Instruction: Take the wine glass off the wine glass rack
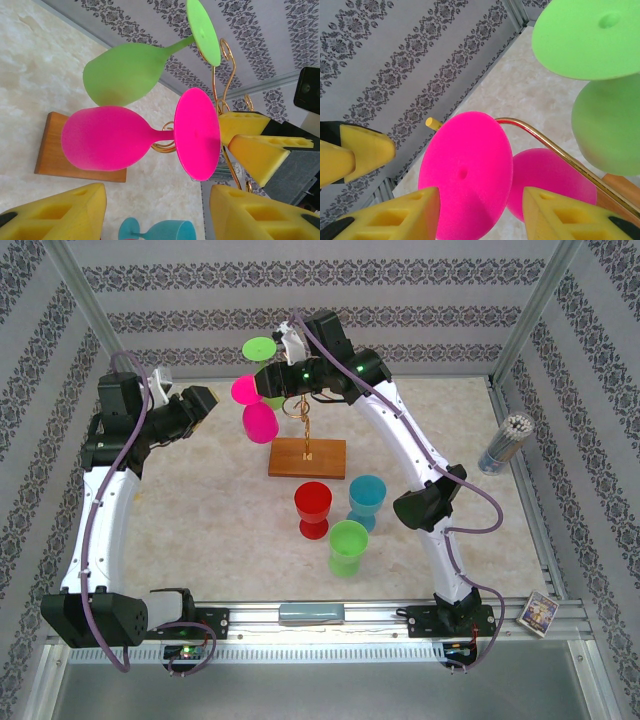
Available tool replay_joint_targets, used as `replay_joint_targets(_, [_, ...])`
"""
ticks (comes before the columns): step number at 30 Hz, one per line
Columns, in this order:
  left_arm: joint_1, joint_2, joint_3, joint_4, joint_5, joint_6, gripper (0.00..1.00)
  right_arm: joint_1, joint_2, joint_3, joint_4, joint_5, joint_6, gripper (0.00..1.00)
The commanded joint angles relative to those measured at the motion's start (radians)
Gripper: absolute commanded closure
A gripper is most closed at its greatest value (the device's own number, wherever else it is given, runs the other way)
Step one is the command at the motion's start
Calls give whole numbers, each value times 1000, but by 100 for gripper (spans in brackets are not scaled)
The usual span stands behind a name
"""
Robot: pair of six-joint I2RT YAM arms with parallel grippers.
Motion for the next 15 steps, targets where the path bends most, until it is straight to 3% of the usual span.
replay_joint_targets(1, [16,-19,-8,39,15,-11,43,2,25,34,-7,-20,-19,52])
replay_joint_targets(15, [21,-22,-16,43,14,-10,43,3,31,35,-14,-29,-19,53])
